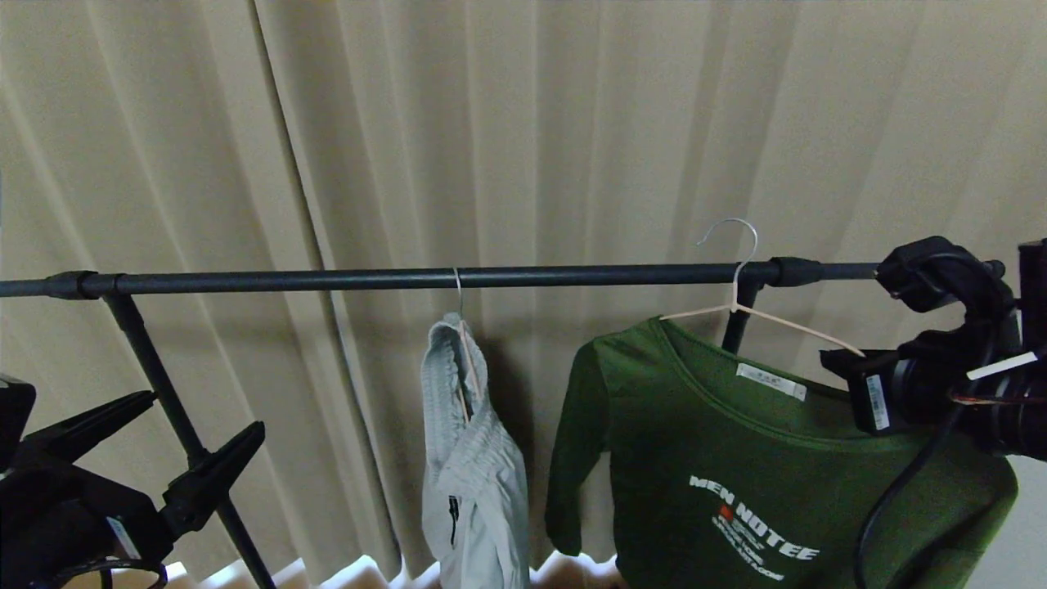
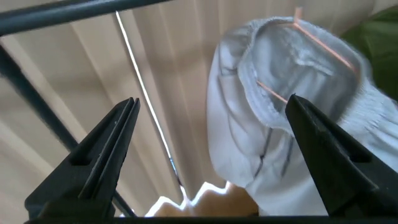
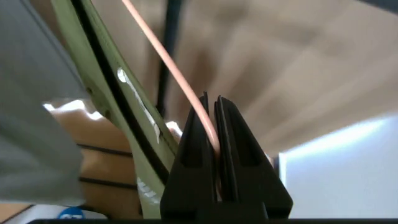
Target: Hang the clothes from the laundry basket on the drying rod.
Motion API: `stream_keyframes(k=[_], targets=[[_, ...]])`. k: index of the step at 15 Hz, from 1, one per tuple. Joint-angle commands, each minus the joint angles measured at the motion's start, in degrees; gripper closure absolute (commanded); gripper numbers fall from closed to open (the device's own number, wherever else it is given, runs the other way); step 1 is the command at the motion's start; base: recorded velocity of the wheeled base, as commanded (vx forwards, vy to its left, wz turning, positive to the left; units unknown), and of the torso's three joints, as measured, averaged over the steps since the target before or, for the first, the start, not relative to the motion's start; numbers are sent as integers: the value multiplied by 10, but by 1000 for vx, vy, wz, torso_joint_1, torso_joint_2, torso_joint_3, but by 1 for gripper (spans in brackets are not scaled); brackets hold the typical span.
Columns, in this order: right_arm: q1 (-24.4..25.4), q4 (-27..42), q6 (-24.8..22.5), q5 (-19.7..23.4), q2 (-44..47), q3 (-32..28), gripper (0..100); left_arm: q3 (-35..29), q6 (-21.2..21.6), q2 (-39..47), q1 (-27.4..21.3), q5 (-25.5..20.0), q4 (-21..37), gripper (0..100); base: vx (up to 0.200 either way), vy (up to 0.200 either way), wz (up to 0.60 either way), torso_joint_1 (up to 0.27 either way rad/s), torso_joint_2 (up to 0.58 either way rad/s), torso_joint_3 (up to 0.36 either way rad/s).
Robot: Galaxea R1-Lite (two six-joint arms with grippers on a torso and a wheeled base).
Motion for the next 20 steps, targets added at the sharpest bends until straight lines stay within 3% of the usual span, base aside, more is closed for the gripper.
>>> stream_keyframes(k=[1,9,17,18,20], targets=[[18,-1,13,-11,72,-39,100,1,4,-19,0,0,1,0,0,0,0,0,0,0],[67,-1,14,-35,140,-73,100,0,5,-21,0,0,1,0,0,0,0,0,0,0],[85,-9,14,-37,138,-69,100,-1,5,-22,1,0,1,0,0,0,0,0,0,0],[85,-13,15,-37,134,-62,0,-1,5,-22,2,1,1,0,0,0,0,0,0,0],[85,-33,15,-30,126,-46,0,0,5,-25,1,1,1,0,0,0,0,0,0,0]])
